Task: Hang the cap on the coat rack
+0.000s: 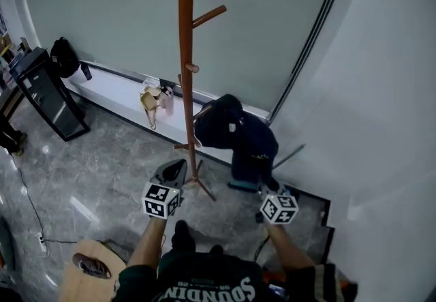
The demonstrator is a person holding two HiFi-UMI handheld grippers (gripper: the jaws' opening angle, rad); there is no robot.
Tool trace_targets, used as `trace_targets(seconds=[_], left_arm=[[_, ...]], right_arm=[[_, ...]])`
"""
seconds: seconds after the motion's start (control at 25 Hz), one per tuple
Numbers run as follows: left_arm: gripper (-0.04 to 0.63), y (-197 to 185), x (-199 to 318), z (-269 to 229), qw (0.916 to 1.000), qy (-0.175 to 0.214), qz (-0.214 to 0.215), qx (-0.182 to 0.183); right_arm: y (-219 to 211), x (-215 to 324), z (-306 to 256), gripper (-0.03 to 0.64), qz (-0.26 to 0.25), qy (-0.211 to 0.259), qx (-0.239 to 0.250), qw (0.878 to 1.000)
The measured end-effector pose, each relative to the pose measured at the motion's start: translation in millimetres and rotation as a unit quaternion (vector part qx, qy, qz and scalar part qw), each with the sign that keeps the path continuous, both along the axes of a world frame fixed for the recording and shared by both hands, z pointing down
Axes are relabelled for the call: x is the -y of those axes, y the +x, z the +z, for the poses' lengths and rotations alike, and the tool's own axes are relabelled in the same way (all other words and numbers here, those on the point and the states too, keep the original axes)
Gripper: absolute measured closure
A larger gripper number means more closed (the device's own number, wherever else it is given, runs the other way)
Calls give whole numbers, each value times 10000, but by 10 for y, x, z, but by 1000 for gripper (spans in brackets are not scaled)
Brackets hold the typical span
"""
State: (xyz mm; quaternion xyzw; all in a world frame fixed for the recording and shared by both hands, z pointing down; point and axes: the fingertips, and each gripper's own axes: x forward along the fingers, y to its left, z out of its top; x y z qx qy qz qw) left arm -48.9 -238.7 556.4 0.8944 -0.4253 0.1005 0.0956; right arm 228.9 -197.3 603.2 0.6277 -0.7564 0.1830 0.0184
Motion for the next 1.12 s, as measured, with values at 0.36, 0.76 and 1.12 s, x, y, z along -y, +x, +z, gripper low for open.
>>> trace_targets(seconds=[0.36, 0.76, 1.12], left_arm=[[595, -77, 473, -135, 9994, 128, 317, -12], [595, -112, 656, -190, 9987, 195, 474, 31], [595, -109, 697, -305, 9979, 284, 575, -20]], right_arm=[[-251, 364, -188, 600, 130, 136, 20, 9998], [-333, 722, -703, 600, 157, 447, 64, 9989], [-153, 1128, -1528, 600, 371, 888, 87, 9953]])
